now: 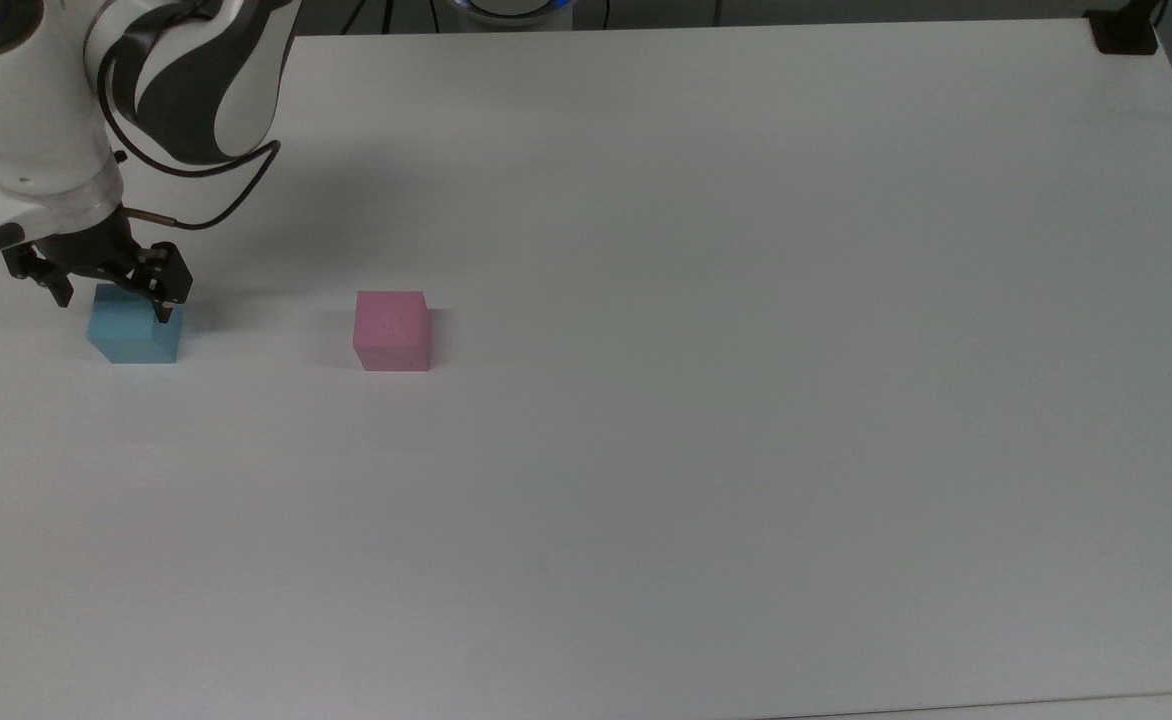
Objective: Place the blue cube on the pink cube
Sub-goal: 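Close the gripper on the light-blue cube, then lift the light-blue cube and carry it toward the pink cube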
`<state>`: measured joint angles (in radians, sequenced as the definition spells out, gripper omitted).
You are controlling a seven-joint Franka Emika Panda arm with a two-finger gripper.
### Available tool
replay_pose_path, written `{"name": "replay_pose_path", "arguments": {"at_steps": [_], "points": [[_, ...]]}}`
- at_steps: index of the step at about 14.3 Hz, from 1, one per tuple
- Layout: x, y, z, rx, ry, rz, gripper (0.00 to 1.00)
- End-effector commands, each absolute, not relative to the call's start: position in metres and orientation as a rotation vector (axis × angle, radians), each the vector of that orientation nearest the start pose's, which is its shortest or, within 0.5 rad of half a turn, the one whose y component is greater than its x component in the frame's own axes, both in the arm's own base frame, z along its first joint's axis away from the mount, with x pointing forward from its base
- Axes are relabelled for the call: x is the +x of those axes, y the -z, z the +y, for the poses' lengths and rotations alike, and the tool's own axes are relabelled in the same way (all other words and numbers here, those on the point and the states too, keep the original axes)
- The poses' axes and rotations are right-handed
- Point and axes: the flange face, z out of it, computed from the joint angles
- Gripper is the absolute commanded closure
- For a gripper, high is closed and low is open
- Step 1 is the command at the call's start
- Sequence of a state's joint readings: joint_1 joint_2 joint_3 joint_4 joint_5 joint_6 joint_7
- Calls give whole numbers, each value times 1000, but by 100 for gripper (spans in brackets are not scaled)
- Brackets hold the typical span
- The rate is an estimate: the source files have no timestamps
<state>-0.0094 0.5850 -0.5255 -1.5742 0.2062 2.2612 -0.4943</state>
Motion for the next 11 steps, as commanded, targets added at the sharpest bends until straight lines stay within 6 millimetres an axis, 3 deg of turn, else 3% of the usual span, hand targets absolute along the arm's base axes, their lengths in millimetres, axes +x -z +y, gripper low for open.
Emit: {"name": "replay_pose_path", "arguments": {"at_steps": [1,2,3,5,6,7,11], "points": [[644,-340,-302,-3312,193,76,1],[645,-335,-299,-3310,184,71,6],[646,-330,-298,-3311,176,70,19],[647,-334,-297,-3314,197,68,71],[647,-341,-296,-3309,207,66,86],[647,-356,-293,-3295,237,72,91],[627,-416,-276,-3196,239,80,91]]}}
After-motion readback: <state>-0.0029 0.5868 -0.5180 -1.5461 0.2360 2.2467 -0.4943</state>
